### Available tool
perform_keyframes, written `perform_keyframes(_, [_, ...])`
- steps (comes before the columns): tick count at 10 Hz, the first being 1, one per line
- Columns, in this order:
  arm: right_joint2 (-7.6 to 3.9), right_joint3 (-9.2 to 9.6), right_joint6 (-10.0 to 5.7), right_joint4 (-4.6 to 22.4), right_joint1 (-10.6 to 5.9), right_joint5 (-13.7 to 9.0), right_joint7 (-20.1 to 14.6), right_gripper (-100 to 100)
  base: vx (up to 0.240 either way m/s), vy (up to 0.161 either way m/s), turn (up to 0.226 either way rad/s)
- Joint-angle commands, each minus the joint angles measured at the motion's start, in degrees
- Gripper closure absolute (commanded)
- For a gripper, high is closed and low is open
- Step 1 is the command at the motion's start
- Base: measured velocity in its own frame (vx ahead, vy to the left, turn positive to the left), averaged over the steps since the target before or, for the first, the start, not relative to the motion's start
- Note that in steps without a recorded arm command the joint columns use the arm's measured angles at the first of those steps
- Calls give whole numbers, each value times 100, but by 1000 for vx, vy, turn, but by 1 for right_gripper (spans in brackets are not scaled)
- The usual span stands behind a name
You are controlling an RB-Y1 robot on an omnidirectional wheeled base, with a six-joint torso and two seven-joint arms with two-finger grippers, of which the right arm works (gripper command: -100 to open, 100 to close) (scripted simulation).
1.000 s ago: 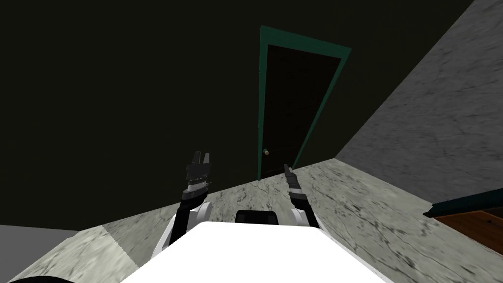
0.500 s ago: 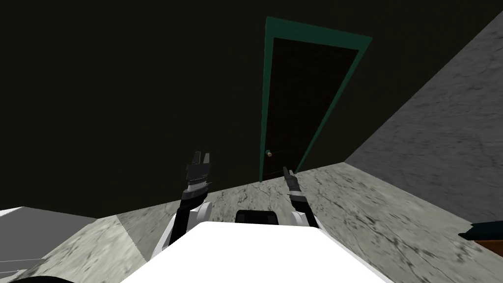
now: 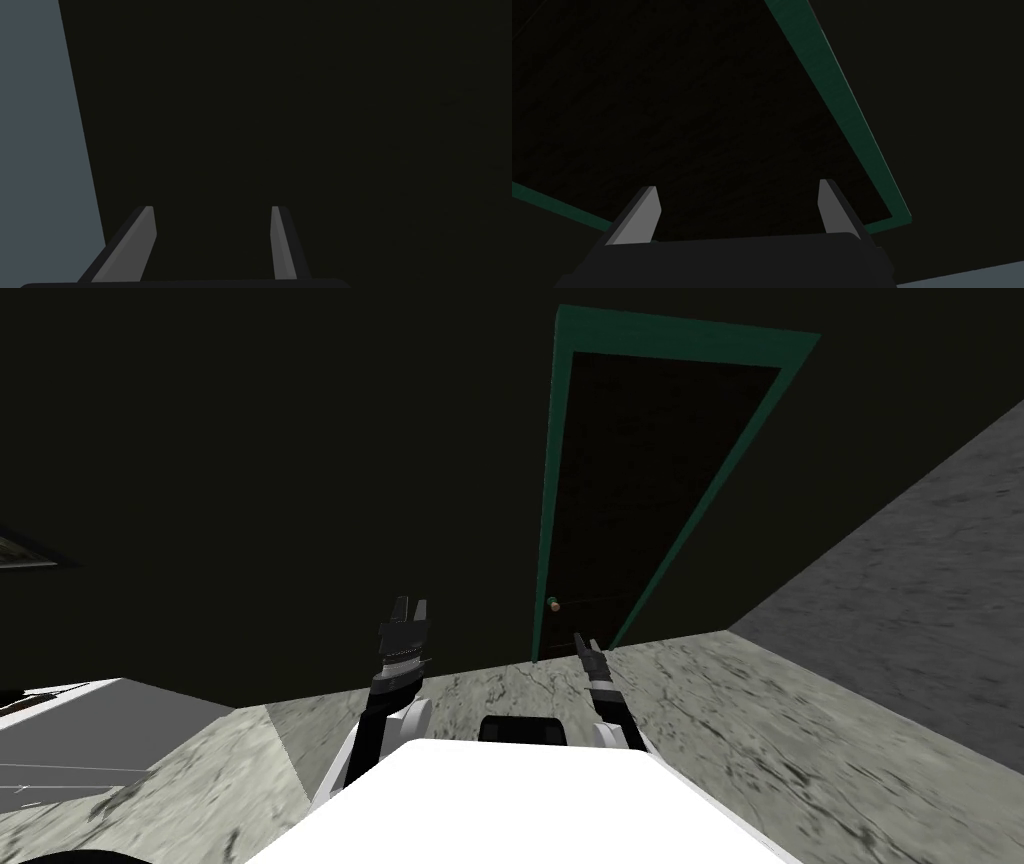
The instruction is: Pull the door open
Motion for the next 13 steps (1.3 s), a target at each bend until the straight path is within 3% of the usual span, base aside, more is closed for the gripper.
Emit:
perform_keyframes(1, [0,21,-43,90,11,-5,190,-100,60,-27,66])
perform_keyframes(3, [-52,41,-108,390,-35,-44,548,-100,56,-23,130])
perform_keyframes(4, [-52,41,-108,390,-35,-44,593,-100,58,-26,59])
perform_keyframes(11, [-192,98,-286,1223,-160,-153,1675,-100,66,-38,117])
perform_keyframes(13, [-211,106,-311,1340,-178,-169,1866,-100,47,-24,66])
